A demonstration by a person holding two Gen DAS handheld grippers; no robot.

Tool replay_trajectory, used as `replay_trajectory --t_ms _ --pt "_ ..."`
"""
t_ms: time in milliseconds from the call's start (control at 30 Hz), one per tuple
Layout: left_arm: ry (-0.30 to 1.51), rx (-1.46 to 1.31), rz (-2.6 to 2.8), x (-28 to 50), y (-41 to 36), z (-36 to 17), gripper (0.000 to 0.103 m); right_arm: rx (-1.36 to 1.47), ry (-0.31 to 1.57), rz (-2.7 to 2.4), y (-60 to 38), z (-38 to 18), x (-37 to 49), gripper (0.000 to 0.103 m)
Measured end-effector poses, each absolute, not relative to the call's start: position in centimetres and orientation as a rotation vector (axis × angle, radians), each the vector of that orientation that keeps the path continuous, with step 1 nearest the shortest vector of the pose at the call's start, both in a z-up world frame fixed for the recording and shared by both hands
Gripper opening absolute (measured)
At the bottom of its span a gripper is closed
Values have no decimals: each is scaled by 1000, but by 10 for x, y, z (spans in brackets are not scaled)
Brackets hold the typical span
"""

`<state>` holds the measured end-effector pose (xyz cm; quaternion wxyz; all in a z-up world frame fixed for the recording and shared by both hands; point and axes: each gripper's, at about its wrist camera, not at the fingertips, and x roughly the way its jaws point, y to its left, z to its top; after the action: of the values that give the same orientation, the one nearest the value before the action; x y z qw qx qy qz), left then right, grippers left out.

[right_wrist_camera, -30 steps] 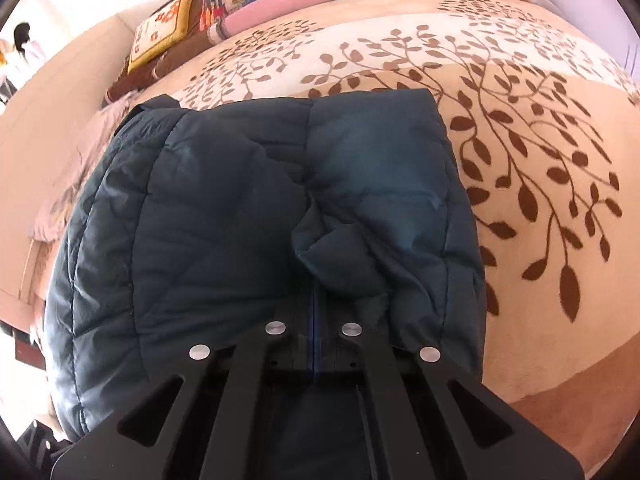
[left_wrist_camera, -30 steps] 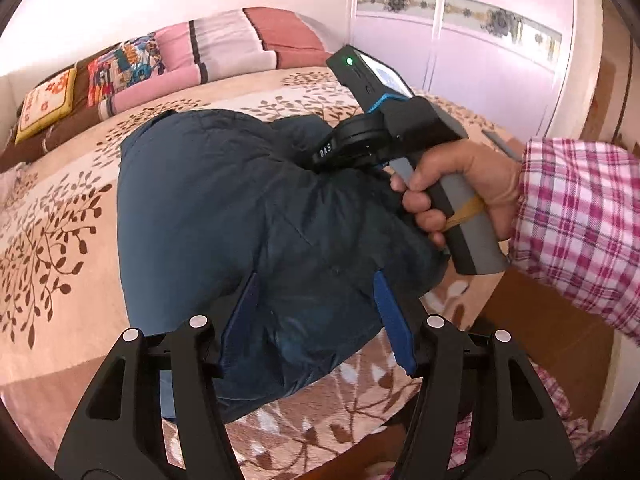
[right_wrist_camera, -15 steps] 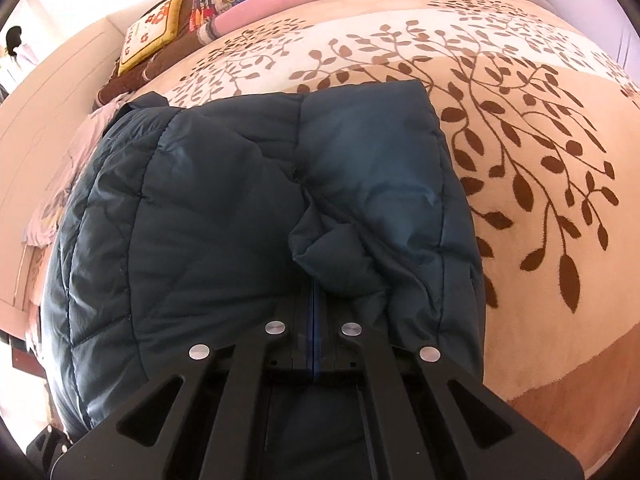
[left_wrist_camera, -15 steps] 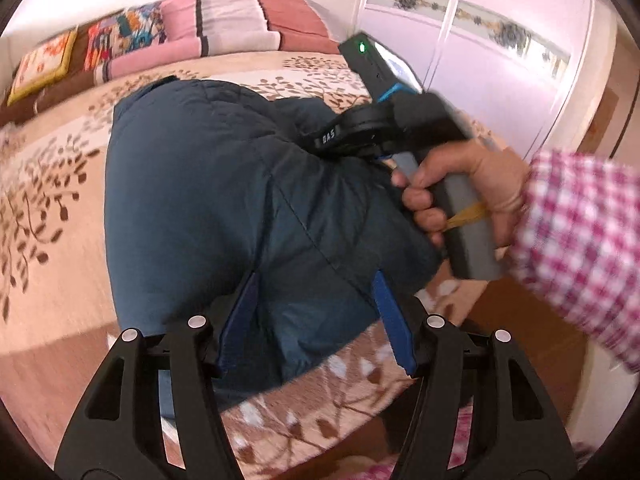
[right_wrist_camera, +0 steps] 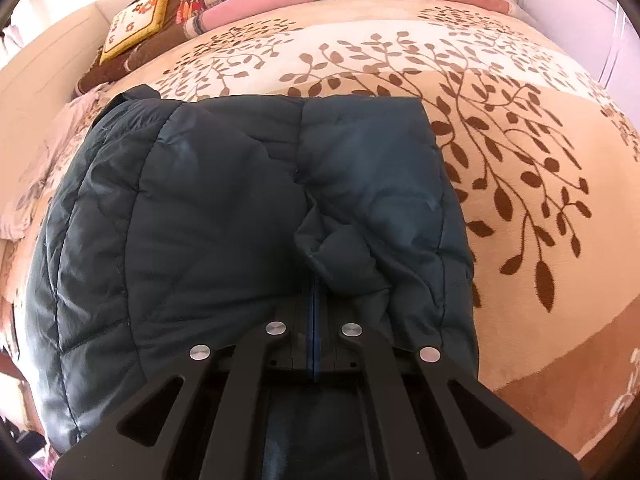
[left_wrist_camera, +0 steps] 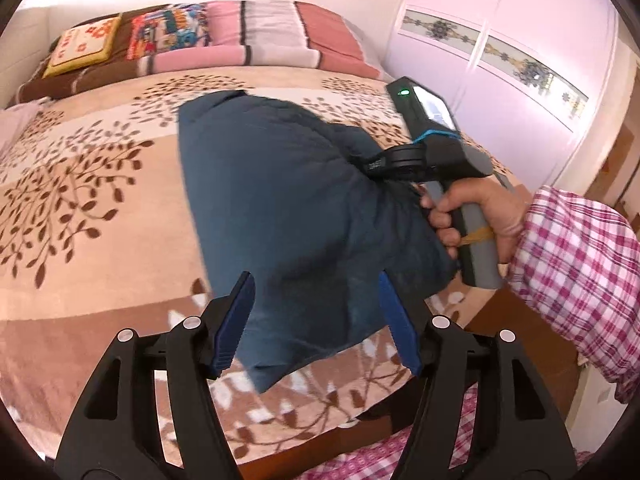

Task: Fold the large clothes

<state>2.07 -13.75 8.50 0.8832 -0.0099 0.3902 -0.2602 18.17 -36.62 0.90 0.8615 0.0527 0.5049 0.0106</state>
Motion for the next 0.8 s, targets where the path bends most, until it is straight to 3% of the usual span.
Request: replay_trajectory --t_ms 800 --pt "867 -54 -431 17 -106 74 72 253 910 118 -381 62 51 0"
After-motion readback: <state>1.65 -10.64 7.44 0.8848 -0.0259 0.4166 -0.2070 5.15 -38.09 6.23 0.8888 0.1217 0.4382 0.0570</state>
